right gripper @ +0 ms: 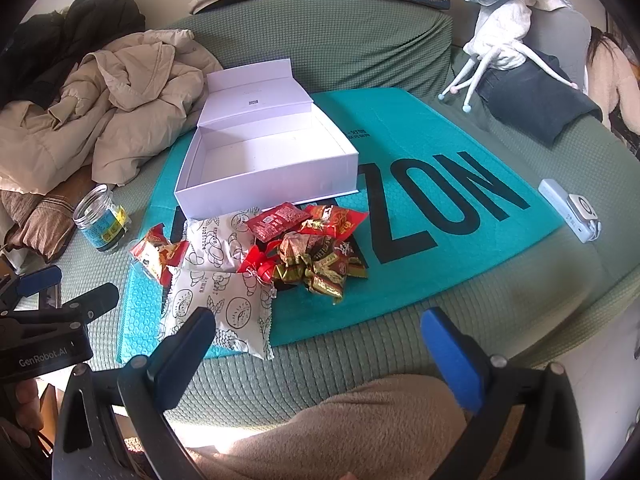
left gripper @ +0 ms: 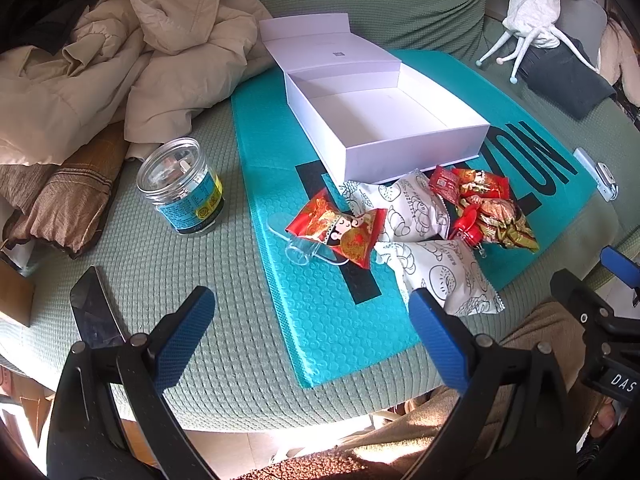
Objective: Organize objects
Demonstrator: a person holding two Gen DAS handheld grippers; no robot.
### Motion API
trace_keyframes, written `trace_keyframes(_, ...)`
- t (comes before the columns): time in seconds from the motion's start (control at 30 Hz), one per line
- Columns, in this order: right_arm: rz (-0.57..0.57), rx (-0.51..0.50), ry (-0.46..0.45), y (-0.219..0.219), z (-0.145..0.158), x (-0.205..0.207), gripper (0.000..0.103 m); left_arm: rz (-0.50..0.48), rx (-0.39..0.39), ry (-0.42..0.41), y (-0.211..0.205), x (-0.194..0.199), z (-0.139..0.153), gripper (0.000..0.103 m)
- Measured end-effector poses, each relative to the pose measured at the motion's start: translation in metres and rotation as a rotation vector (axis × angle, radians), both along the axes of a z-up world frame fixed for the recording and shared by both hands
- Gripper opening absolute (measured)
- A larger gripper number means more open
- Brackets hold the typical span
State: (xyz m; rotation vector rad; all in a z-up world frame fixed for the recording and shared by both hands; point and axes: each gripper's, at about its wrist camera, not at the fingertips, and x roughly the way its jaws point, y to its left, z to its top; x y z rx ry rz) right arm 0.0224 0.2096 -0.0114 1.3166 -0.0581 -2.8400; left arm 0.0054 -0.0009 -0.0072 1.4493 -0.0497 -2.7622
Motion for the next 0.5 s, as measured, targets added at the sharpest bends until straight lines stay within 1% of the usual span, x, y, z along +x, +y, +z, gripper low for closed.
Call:
trace_keyframes(0.3,-0.002,-0.001,0.007,-0.008,-0.002,0.014,0.103,-0.012,0.002,0.006,-0.005,0.014,-0.002,0.098)
trace_keyframes(0.5,0.005,-0.014,0.014,-0.015,-0.005,0.024,0.103,-0.015,0.010,0.002,-0.011,0.023,-0.009,0.098)
